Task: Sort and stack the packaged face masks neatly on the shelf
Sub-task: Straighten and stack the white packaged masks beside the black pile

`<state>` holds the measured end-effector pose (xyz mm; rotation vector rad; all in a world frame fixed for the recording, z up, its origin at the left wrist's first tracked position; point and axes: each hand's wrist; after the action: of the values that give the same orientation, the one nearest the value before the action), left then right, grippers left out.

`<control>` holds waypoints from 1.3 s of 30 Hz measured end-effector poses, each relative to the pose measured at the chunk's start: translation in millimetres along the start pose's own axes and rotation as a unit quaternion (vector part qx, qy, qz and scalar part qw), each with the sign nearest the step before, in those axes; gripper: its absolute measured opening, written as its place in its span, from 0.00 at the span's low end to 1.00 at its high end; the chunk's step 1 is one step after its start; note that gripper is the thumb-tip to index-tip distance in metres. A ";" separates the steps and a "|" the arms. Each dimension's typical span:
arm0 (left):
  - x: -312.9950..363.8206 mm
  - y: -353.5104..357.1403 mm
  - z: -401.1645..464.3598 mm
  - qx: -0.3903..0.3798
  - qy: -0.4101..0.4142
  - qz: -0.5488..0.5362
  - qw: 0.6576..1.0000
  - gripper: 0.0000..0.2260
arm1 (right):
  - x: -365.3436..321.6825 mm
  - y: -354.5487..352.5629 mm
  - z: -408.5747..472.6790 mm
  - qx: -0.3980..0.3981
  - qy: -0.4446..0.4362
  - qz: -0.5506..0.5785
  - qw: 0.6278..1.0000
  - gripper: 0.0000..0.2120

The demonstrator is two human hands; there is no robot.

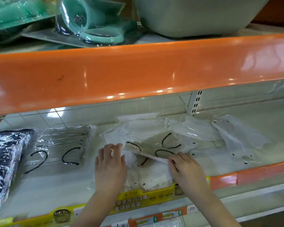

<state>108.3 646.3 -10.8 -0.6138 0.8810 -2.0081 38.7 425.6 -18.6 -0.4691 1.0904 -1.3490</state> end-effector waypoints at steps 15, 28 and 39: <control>-1.9 -53.7 20.9 -0.096 -0.433 -0.653 0.614 0.09 | -104.2 -8.8 -18.3 -0.148 -0.164 0.177 0.959 0.13; -113.3 -84.0 9.7 -0.349 -0.266 -0.527 0.728 0.22 | -130.3 21.1 19.7 -0.038 -0.249 0.052 0.966 0.14; -149.5 -106.1 0.8 -0.200 -0.021 -0.209 0.957 0.21 | -223.9 58.1 34.3 0.083 -0.225 0.083 0.967 0.11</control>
<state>135.1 814.7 56.6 -1.1461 1.2249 -2.1865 129.9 635.6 28.8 -0.5175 0.6221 -1.1040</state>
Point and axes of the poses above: each hand's wrist, its own z-axis towards the middle knuckle, its own y-axis out of the palm, x = y × z, and after that the axes turned 11 degrees about y, right-handed
